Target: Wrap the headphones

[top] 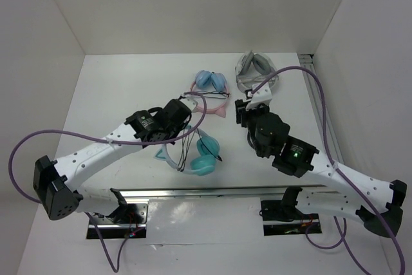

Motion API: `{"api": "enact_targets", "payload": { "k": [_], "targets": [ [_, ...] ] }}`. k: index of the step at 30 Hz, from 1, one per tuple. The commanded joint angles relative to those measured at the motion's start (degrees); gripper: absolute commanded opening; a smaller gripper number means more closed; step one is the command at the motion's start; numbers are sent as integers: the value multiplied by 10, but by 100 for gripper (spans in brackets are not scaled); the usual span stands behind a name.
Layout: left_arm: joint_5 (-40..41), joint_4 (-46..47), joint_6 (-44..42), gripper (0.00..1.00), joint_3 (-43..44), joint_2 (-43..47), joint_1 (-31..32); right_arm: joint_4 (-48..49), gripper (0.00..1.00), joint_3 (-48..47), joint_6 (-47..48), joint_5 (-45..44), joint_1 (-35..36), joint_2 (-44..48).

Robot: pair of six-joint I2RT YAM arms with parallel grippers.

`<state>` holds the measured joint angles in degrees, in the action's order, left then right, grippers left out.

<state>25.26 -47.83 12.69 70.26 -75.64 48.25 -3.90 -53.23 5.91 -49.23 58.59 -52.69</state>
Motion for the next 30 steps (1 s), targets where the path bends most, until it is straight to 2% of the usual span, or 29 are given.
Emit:
{"api": "enact_targets", "payload": {
  "k": [1, 7, 12, 14, 16, 17, 22, 26, 30],
  "targets": [
    [-11, 72, 28, 0, -21, 47, -31, -23, 54, -21, -35, -10, -3, 21],
    [-31, 118, 68, 0, -33, 59, -38, -34, 55, -27, -47, -5, -3, 21],
    [-18, 178, 102, 0, -45, 15, -32, -60, 58, -27, -106, 0, -3, 31],
    [-18, 200, 102, 0, -51, -8, -32, -68, 64, -21, -128, 0, -3, 53],
    [-13, 239, 102, 0, -57, -46, -32, -80, 90, -21, -154, 8, -3, 66],
    [-13, 254, 108, 0, -62, -58, -32, -93, 100, -21, -160, 13, -3, 78],
    [-50, 401, 101, 0, -94, -130, -44, -116, 100, -16, -201, 62, 2, 125],
    [-57, 435, 115, 0, -79, -200, -34, -128, 100, -10, -201, 83, 2, 152],
    [-27, 435, 127, 0, -55, -244, -29, -150, 100, -17, -195, 88, 2, 152]
  ]
}}
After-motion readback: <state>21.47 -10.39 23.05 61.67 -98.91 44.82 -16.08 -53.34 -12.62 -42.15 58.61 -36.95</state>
